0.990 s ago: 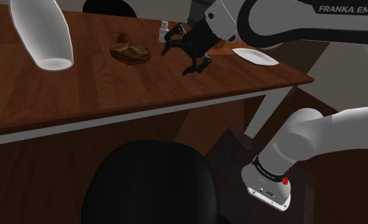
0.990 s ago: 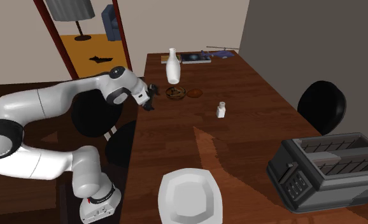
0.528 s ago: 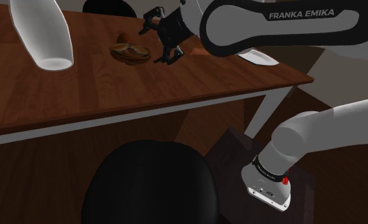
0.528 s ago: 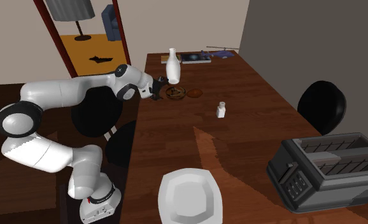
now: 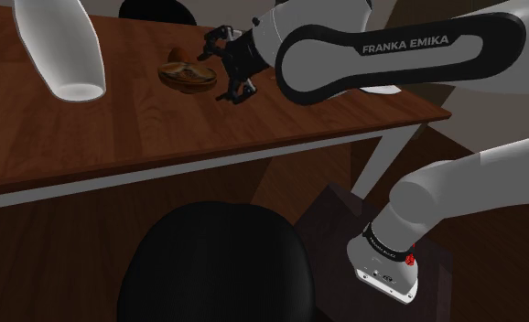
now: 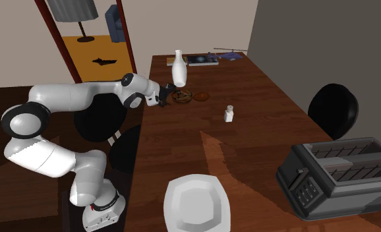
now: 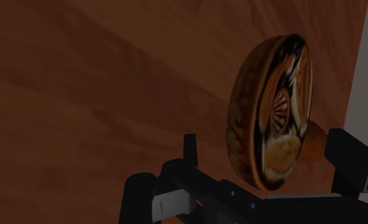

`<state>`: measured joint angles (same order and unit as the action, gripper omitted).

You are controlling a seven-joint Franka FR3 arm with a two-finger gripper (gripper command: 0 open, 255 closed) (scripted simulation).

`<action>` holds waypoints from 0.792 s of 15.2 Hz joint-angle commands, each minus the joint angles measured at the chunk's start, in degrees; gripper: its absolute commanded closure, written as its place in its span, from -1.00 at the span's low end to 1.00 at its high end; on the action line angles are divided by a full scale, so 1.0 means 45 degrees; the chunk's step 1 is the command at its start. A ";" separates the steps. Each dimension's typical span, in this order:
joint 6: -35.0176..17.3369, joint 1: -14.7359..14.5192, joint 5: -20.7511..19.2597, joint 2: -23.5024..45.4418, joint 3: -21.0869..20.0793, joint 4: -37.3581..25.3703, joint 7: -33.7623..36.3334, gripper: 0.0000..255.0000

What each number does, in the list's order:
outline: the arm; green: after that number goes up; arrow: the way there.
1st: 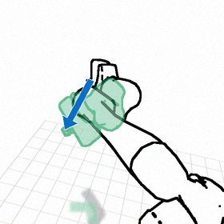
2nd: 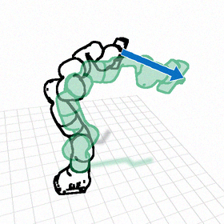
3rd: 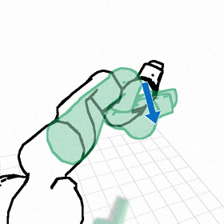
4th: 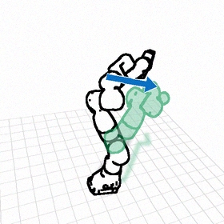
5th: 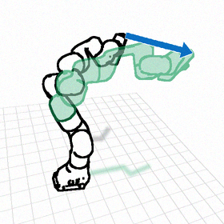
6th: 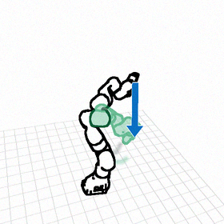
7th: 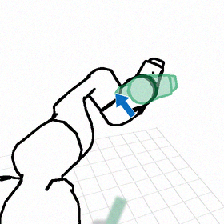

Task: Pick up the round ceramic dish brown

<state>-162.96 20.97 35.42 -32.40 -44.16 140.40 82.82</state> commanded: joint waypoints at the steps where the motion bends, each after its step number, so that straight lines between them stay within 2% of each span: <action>1: -0.0303 -0.0036 0.0071 0.0129 -0.0094 0.0167 -0.0039 -1.00; 2: -0.0302 -0.0036 0.0070 0.0128 -0.0094 0.0168 -0.0038 -1.00; 3: -0.0277 -0.0022 0.0058 0.0105 -0.0123 0.0151 0.0001 1.00; 12: -0.0303 -0.0036 0.0070 0.0129 -0.0094 0.0167 -0.0038 1.00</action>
<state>-164.27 20.80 35.71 -31.92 -44.62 141.07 82.71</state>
